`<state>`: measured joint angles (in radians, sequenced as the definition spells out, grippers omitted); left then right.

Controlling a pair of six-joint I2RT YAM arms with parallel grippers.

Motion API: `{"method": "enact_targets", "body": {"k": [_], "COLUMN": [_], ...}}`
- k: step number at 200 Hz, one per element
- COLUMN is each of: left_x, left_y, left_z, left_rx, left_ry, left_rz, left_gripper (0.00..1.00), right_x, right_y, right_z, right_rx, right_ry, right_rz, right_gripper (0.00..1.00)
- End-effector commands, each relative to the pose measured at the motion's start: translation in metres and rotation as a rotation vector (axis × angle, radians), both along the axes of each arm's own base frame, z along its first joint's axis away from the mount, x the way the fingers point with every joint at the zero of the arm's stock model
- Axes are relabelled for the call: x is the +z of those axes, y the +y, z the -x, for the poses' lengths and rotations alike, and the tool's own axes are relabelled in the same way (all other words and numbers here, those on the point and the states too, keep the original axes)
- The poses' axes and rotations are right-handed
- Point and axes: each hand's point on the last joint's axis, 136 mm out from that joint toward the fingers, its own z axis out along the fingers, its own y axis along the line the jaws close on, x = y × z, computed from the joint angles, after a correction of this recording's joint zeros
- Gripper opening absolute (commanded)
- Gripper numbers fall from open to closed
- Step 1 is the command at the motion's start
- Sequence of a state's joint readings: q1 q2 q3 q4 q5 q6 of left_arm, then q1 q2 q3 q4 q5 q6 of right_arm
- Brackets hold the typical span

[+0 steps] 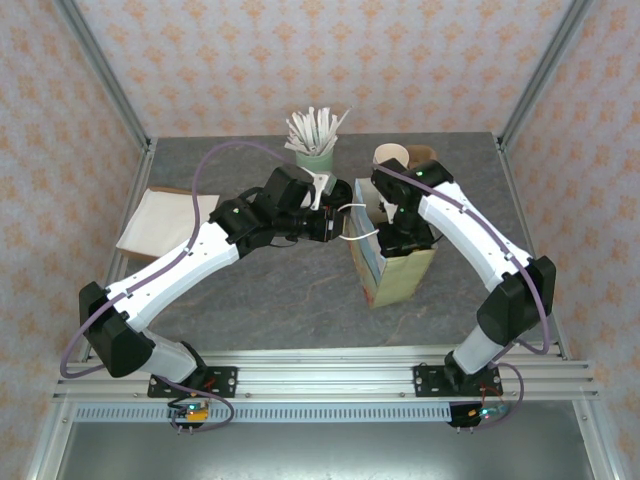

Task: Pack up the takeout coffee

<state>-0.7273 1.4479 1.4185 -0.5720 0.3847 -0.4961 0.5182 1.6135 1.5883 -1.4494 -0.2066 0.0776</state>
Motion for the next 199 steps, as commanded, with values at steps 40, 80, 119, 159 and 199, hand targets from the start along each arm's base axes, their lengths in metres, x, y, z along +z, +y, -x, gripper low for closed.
{"method": "enact_targets", "body": {"k": [40, 80, 119, 159, 199], "left_x": [0.011, 0.011, 0.011, 0.01, 0.009], "left_y": [-0.001, 0.0, 0.001, 0.001, 0.0], "left_z": [0.005, 0.006, 0.006, 0.006, 0.006], "left_rx": [-0.011, -0.01, -0.011, -0.01, -0.011], "left_ry": [-0.024, -0.025, -0.025, -0.024, -0.022], "left_rz": [0.002, 0.0, 0.0, -0.001, -0.001], "left_gripper": [0.19, 0.19, 0.19, 0.19, 0.19], "right_x": [0.002, -0.002, -0.007, -0.008, -0.01], "right_y": [-0.002, -0.001, -0.004, -0.005, -0.004], "right_z": [-0.005, -0.006, -0.005, -0.004, -0.006], "right_rx": [-0.017, -0.017, -0.015, -0.015, -0.019], "right_ry": [-0.027, -0.022, -0.011, -0.011, -0.016], "right_rz": [0.005, 0.007, 0.025, 0.032, 0.028], "right_gripper": [0.51, 0.51, 0.51, 0.51, 0.51]}}
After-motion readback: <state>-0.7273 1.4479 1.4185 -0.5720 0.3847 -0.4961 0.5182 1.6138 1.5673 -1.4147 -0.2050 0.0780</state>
